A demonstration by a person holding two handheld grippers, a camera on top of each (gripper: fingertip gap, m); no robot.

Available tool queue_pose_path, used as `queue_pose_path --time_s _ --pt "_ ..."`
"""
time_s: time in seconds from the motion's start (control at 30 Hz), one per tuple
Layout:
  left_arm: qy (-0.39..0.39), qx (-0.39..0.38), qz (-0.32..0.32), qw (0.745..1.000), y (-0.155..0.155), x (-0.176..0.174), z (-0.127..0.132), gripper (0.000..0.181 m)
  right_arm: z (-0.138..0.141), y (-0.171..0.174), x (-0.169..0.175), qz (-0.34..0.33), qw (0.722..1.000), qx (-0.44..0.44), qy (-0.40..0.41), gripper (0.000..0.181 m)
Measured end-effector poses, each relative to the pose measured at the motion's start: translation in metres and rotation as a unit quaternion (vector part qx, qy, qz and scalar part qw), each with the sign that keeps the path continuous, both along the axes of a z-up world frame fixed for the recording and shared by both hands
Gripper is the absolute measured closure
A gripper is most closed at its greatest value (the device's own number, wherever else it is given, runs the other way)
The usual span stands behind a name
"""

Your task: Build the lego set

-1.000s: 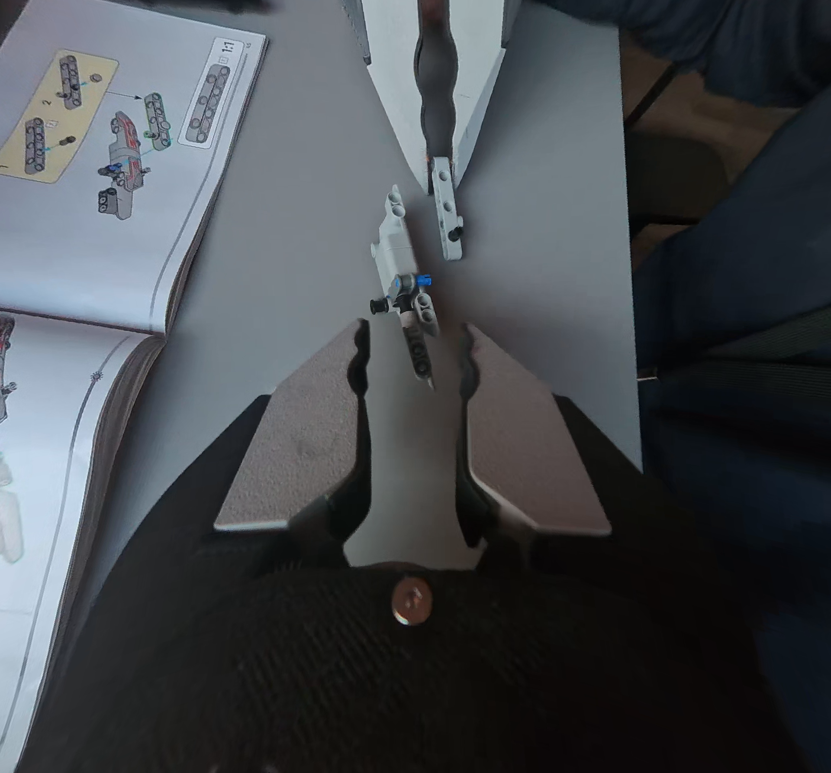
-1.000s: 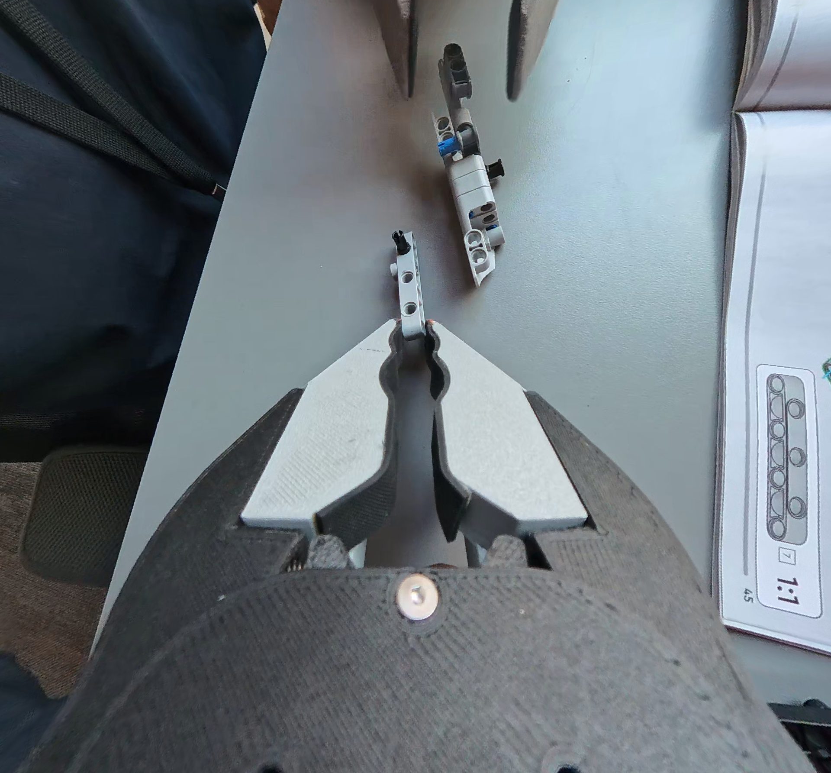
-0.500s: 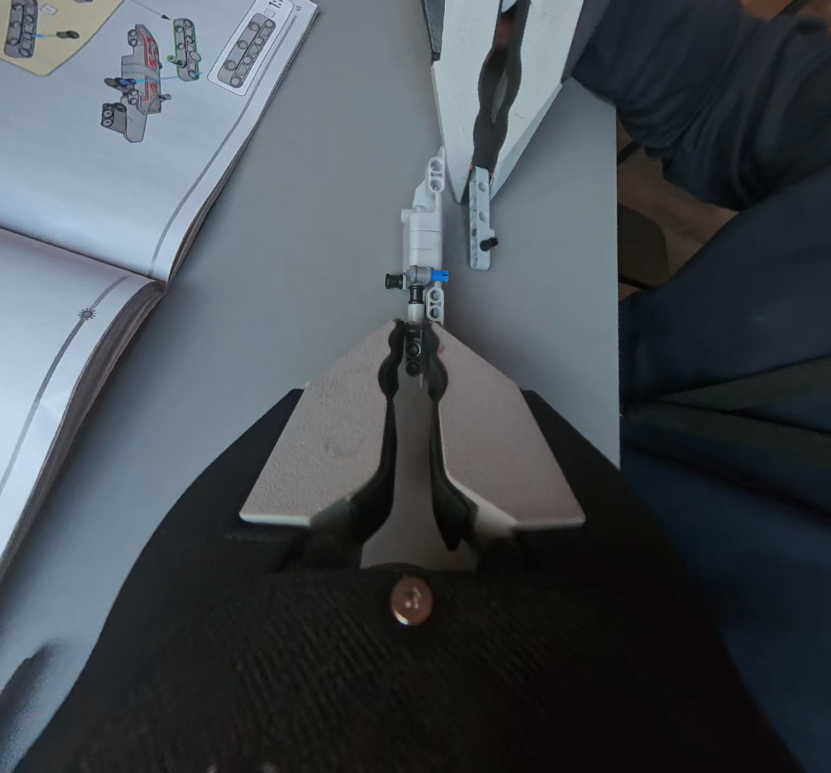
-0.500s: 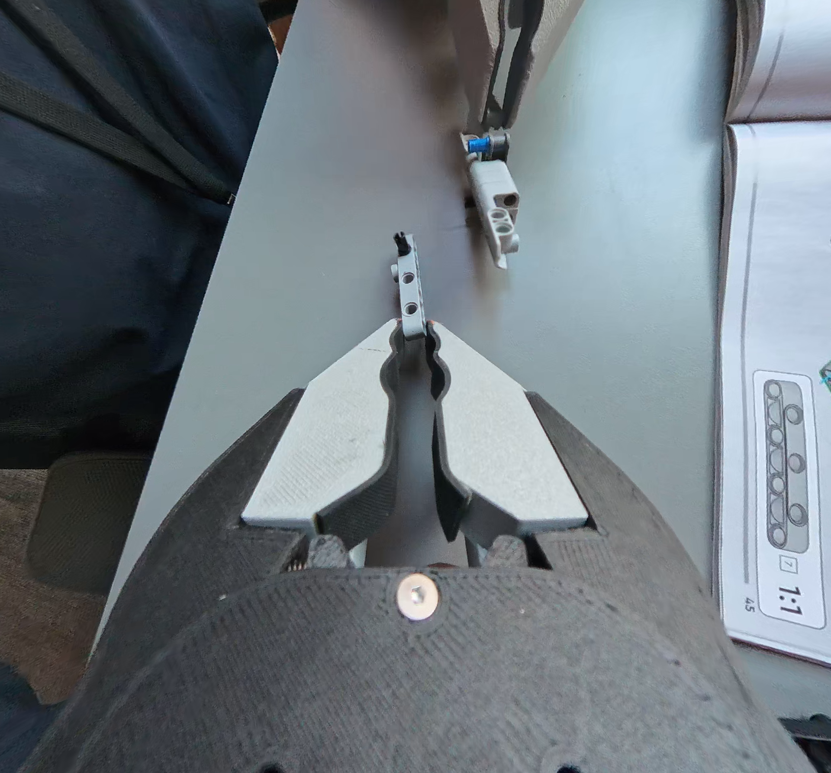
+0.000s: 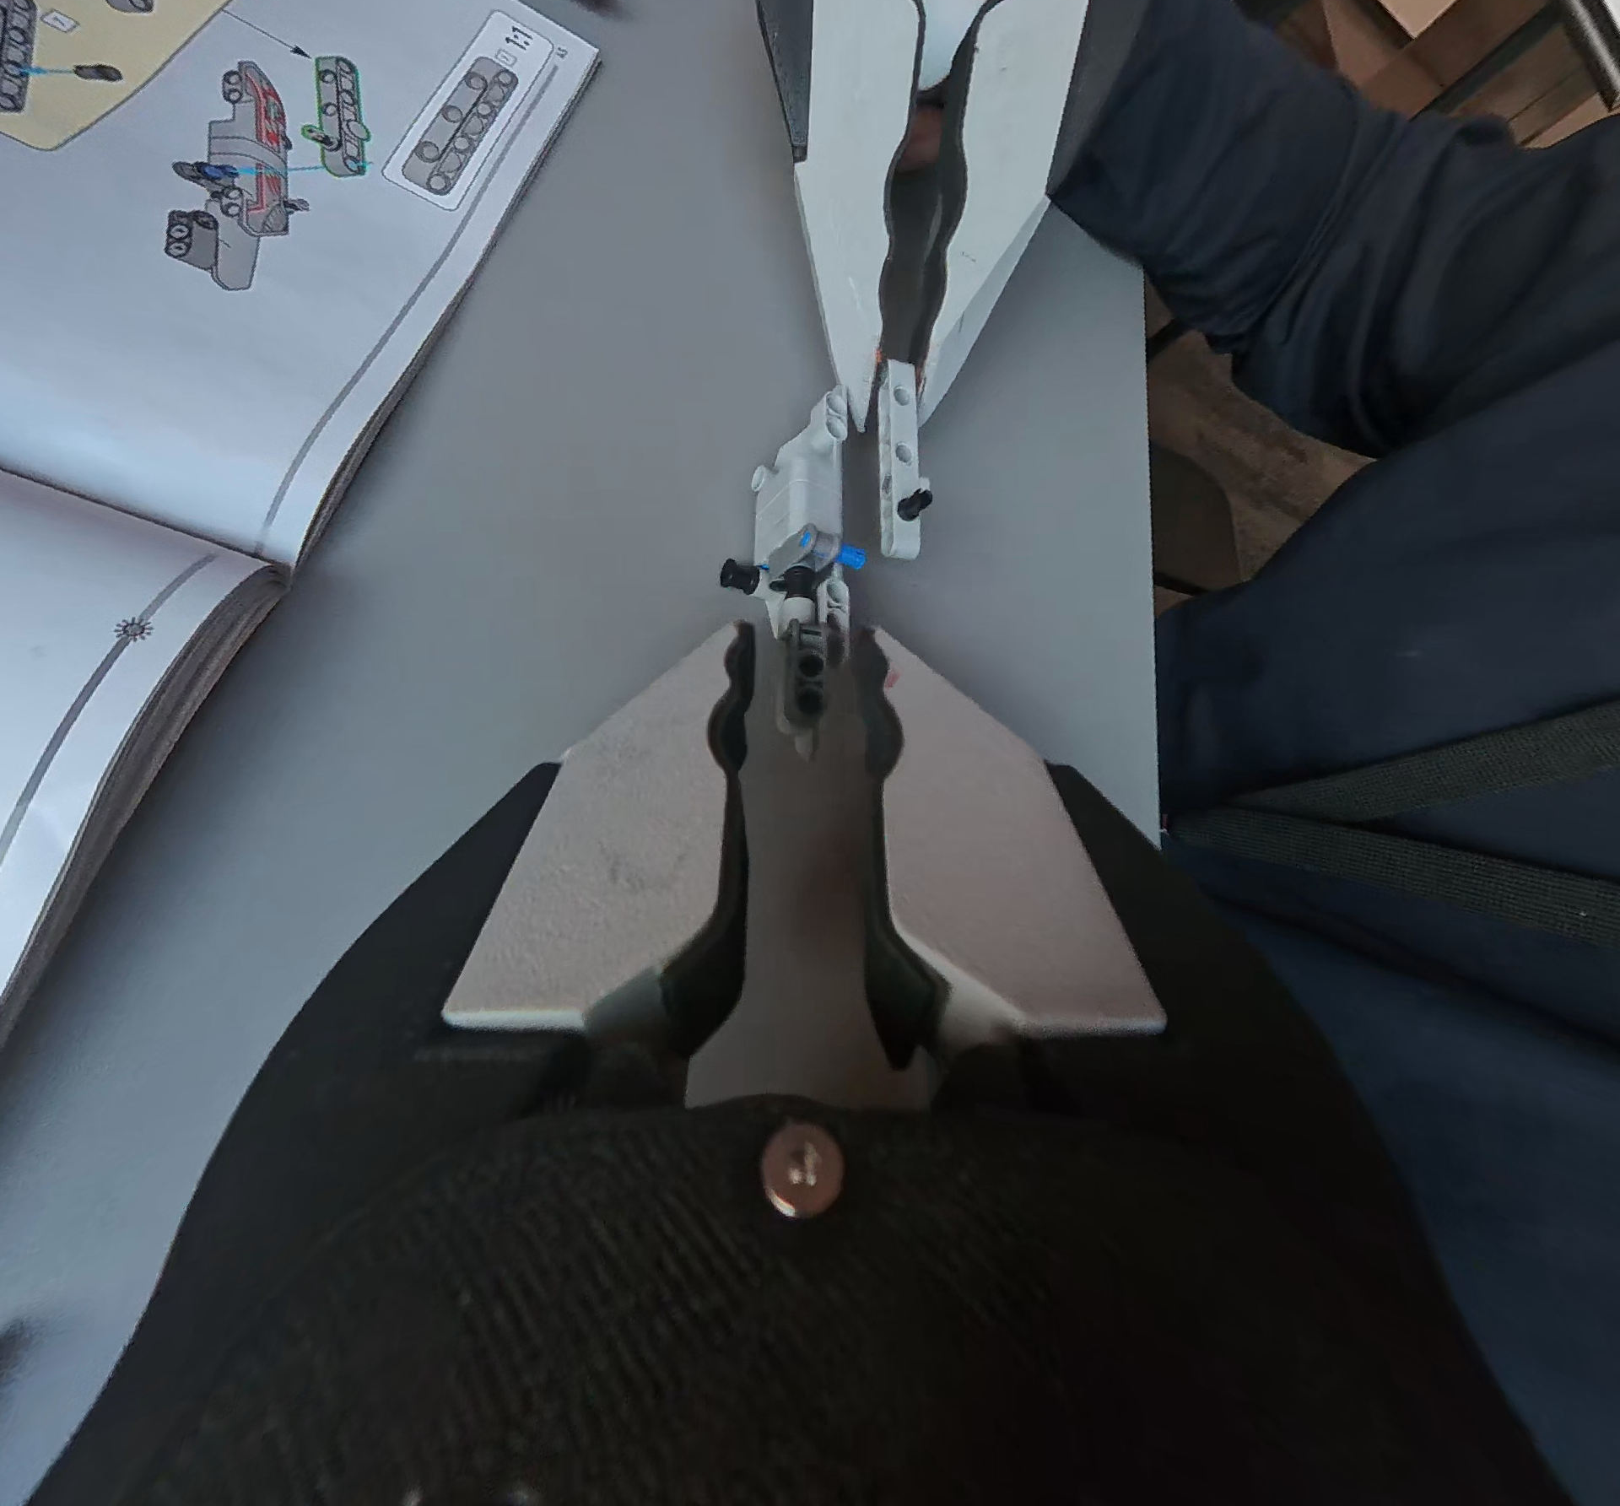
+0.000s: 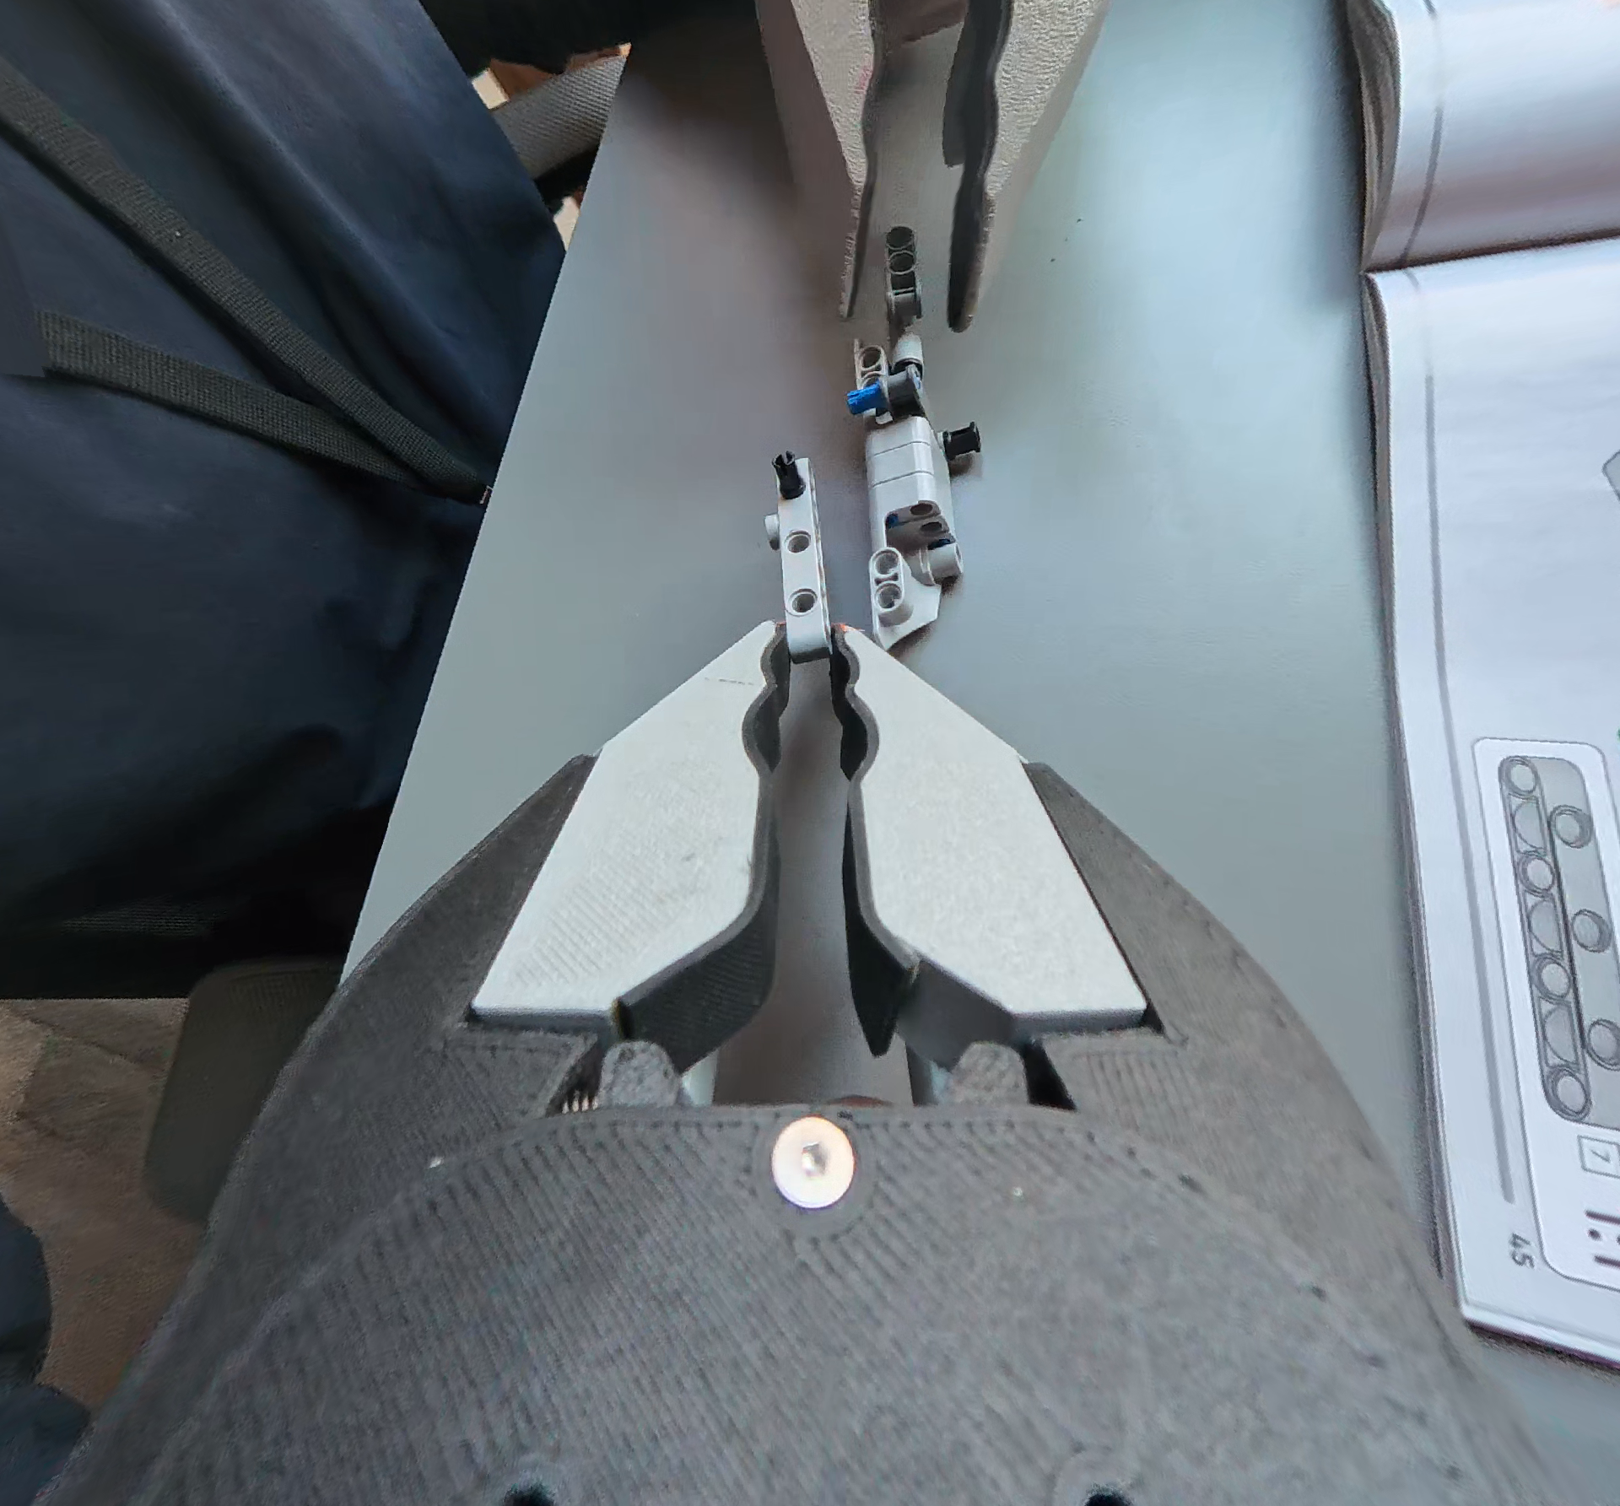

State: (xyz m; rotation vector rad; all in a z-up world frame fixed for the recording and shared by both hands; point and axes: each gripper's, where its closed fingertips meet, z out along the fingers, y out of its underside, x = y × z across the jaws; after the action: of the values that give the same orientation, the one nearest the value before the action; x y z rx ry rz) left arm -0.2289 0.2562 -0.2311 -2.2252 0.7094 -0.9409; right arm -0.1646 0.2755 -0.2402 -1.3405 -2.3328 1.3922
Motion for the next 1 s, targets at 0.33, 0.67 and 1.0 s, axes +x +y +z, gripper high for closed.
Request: queue_pose_path --time_s 0.33,0.67,1.0 --pt "0.007 0.145 -0.020 0.989 -0.005 0.006 0.044 0.161 0.029 -0.002 -0.001 -0.004 0.997 -0.076 0.033 0.176" --pt "0.046 0.143 -0.031 0.988 -0.006 0.027 0.025 0.164 0.038 -0.012 -0.015 -0.040 0.996 -0.030 0.071 0.176" --pt "0.032 0.152 -0.028 0.987 -0.006 0.030 0.031 0.176 0.037 -0.010 -0.017 -0.049 0.996 -0.040 0.069 0.176"
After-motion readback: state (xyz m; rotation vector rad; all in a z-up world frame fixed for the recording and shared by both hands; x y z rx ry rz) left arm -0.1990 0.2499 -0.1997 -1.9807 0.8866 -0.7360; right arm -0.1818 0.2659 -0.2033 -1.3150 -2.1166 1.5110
